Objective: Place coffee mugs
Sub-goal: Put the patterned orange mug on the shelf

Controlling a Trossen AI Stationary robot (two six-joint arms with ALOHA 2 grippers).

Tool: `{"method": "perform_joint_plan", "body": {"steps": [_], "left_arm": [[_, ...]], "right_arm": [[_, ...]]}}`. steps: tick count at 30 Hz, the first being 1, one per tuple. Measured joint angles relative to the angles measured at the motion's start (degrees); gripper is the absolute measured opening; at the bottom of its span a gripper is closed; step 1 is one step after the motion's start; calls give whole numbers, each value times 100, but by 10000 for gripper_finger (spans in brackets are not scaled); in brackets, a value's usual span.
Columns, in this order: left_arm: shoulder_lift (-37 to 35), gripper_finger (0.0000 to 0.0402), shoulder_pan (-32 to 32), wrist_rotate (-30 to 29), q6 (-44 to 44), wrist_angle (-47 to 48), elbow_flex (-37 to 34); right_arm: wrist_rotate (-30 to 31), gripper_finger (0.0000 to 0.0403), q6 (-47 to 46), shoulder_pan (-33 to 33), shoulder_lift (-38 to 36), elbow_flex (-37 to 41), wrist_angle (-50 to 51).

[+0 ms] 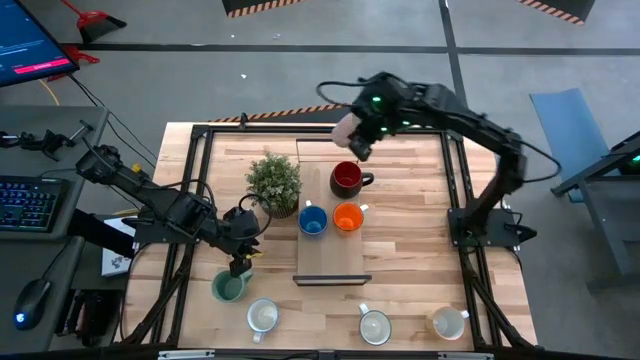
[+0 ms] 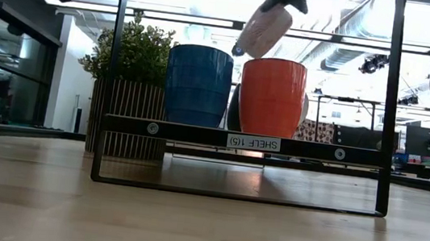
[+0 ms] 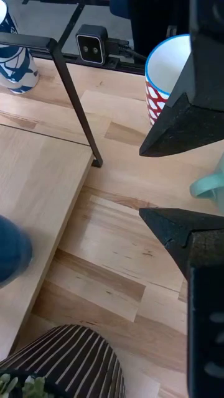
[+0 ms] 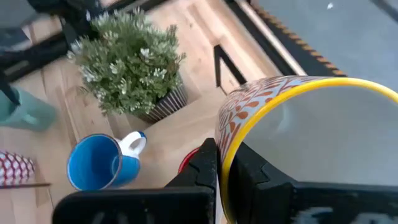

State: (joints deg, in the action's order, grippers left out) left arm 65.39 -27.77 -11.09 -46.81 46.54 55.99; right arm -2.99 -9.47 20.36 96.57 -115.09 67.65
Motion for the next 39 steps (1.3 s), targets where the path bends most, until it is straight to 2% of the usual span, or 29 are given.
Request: {"method": "perform_joint_plan", "body": {"steps": [5,11,39], "left_arm": [[0,133,0,0,1,-1,0],[0,133,0,-19,1,0,0],[-2,133,0,-175,-94,-13,0]], "right_arm": [[-125,0,298,-129,810,-759,427],[-300,0,419,-372,1324,-1259,462],[-365,0,397,-893,2632,-1272,195]]}}
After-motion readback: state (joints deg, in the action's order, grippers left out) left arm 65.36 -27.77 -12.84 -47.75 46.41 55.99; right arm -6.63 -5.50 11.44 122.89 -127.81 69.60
